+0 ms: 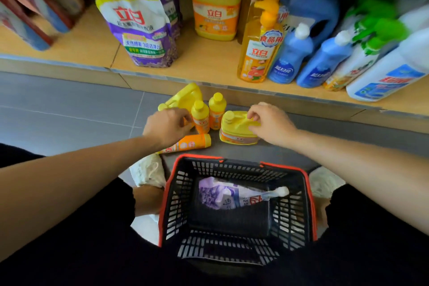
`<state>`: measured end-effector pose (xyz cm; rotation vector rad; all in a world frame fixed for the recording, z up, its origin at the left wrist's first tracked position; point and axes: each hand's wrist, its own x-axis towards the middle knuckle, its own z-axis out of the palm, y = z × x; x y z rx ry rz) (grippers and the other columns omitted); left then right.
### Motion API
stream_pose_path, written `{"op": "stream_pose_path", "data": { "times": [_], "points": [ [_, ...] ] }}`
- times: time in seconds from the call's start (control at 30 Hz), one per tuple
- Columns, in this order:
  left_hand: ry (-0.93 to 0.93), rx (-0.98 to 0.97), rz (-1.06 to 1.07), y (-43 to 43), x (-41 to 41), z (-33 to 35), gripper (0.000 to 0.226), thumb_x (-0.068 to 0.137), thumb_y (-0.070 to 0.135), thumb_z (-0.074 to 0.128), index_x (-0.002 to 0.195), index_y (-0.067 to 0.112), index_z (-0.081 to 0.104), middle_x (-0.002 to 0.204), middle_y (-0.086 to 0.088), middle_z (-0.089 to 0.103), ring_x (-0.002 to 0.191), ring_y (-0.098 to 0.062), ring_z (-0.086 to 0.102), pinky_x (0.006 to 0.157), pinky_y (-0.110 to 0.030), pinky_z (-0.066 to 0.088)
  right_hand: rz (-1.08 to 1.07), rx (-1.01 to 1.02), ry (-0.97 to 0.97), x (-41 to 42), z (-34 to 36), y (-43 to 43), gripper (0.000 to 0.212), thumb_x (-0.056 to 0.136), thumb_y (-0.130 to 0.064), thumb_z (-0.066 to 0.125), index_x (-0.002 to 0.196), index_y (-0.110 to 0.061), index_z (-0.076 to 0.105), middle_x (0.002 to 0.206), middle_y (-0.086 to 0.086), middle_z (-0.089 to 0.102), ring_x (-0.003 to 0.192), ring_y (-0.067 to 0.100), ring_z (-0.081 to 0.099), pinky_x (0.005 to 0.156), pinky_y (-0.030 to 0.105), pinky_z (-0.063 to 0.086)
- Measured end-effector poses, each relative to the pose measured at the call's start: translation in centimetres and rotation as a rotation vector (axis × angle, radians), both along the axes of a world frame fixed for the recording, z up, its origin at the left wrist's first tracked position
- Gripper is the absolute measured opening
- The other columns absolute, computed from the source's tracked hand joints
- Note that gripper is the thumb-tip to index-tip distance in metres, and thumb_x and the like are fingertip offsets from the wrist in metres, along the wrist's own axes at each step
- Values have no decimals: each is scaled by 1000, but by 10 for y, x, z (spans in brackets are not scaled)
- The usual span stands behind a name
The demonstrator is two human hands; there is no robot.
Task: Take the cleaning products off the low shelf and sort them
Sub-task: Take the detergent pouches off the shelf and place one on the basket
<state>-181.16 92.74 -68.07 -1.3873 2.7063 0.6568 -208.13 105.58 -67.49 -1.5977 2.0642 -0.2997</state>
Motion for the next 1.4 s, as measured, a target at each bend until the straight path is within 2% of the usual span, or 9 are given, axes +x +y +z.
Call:
{"op": "stream_pose_path", "data": {
  "times": [0.13,0.3,0.5,0.63,0.77,0.87,1.0,1.2,1.4],
  "points": [
    [11,-70,102,-43,5,-7,43,87,30,70,128,22,60,120,-7,60,115,-31,54,81,-41,49,39,115,98,-15,-14,-25,56,81,-28,82,130,-15,58,129,8,59,121,29,54,94,36,43],
    [-9,191,106,-77,-7,-12,58,93,28,68,147,21,48,147,-9,53,132,-33,49,109,-46,43,30,264,52,-19,-32,-37,46,84,-29,80,125,-22,59,130,5,62,121,28,58,89,34,45],
    [104,492,159,-95,-22,-12,48,98,19,64,145,21,50,142,-10,56,124,-28,54,98,-40,50,-48,303,86,-15,-32,-41,44,84,-38,79,120,-17,64,124,9,65,114,32,60,80,34,43],
    [72,479,235,-95,-25,-13,44,98,30,64,139,14,56,137,-12,58,126,-31,51,106,-48,47,-163,188,51,-10,12,-49,28,80,-38,82,91,-15,71,98,4,70,91,23,63,75,37,51],
    [62,471,311,-90,-20,-8,46,97,35,65,136,12,56,134,-13,58,126,-32,51,106,-48,48,-236,40,88,-17,85,-61,38,76,-40,84,62,-10,65,67,8,65,75,27,64,66,38,49],
    [107,485,333,-88,-13,3,43,96,34,67,132,12,56,126,-10,60,115,-27,57,96,-39,53,-204,-94,149,-18,135,-68,42,75,-43,83,75,-2,73,76,16,68,77,30,63,65,39,49],
    [149,473,289,-91,3,32,25,93,30,71,113,16,63,110,-6,65,101,-22,61,85,-35,52,-161,-230,79,-14,179,-87,34,76,-43,84,71,-12,70,73,4,64,79,22,59,67,38,45],
    [137,385,170,-99,27,84,23,93,31,71,110,17,63,104,-2,64,98,-18,59,78,-27,50,-154,-296,-81,-7,172,-136,22,79,-37,83,77,-17,74,67,-3,64,77,21,64,64,33,45],
    [167,313,135,-117,48,129,24,92,33,72,110,18,66,108,1,64,100,-17,58,77,-26,49,-203,-341,-76,15,121,-190,32,86,-37,78,109,-14,76,108,6,73,102,24,64,84,38,50]
  ]
}}
